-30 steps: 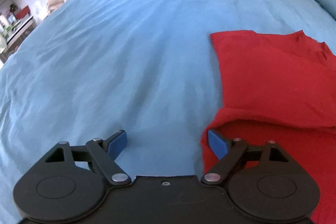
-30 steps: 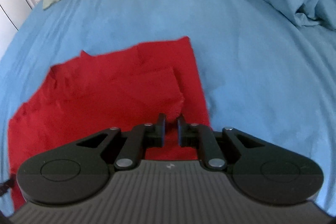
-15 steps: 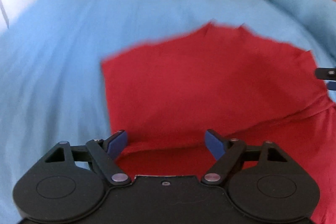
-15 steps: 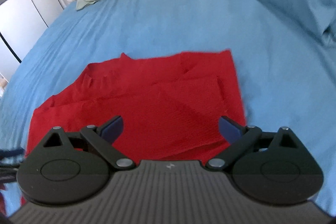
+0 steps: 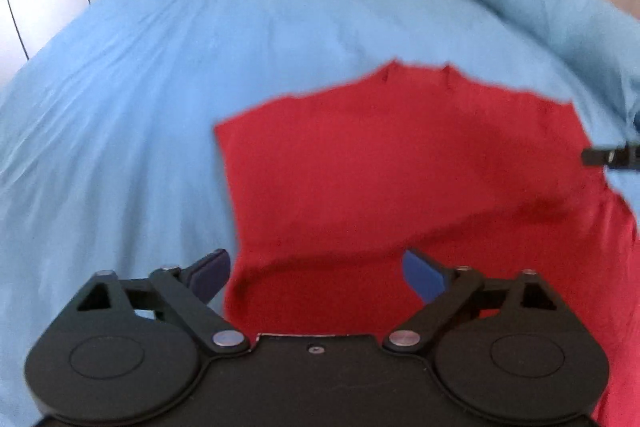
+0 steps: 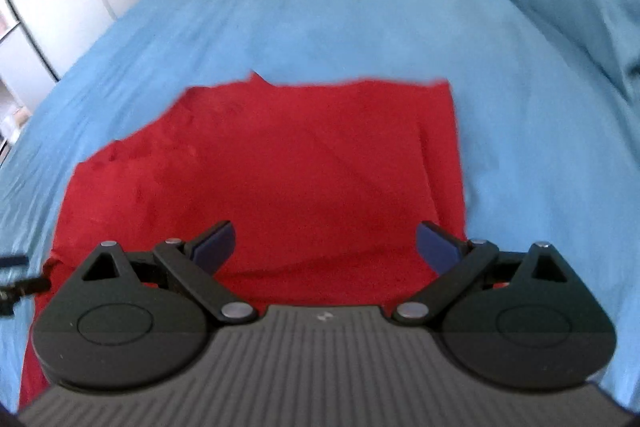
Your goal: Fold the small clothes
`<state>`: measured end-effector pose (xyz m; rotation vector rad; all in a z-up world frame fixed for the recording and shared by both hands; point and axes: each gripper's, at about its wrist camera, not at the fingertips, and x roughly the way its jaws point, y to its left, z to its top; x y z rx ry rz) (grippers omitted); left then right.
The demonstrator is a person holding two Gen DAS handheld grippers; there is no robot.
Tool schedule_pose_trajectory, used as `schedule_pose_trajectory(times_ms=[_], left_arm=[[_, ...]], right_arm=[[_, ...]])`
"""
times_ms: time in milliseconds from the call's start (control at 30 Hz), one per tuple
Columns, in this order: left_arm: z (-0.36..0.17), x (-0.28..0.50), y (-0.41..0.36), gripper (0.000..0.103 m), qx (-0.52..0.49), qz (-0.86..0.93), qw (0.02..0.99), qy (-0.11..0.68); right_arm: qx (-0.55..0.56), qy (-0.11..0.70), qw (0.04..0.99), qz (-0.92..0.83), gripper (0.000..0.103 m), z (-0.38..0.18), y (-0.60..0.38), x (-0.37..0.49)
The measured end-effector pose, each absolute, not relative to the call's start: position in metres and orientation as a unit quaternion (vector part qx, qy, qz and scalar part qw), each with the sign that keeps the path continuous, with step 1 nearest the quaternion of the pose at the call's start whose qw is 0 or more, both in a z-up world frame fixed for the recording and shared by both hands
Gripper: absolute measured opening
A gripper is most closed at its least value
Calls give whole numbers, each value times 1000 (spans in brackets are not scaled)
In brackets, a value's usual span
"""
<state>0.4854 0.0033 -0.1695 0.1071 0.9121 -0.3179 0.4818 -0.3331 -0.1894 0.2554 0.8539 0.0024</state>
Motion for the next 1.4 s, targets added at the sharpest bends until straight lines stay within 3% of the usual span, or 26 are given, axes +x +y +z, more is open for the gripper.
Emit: schedule_pose_trajectory(times_ms=[367, 400, 533, 800, 1033, 1267, 1333, 1400], left_arm=[[-213, 595, -5, 99, -7, -125, 883, 453], [-216, 601, -4, 103, -9, -131, 882, 452], [-209, 602, -9, 102, -2, -127, 880, 457], [-129, 489, 27, 101, -11, -99, 905, 415], [-85, 368, 70, 101, -17, -61, 891, 449], [-104, 298, 93, 97, -29, -34, 850, 525], [-118, 281, 93, 89, -22, -41, 838, 544], [-137, 267, 88, 81, -14, -56, 821, 568]], right_arm=[[103, 419, 902, 4, 103, -233, -319, 526], [94, 414, 905, 7, 103, -235, -319, 524], [54, 410, 910, 26, 103, -235, -315, 516], [100, 364, 926, 21, 103, -154, -349, 447], [70, 359, 931, -20, 103, -94, -357, 340], [89, 436, 894, -50, 103, -111, -342, 253], [92, 463, 880, -62, 103, -125, -338, 231], [98, 493, 862, -67, 93, -142, -333, 214]])
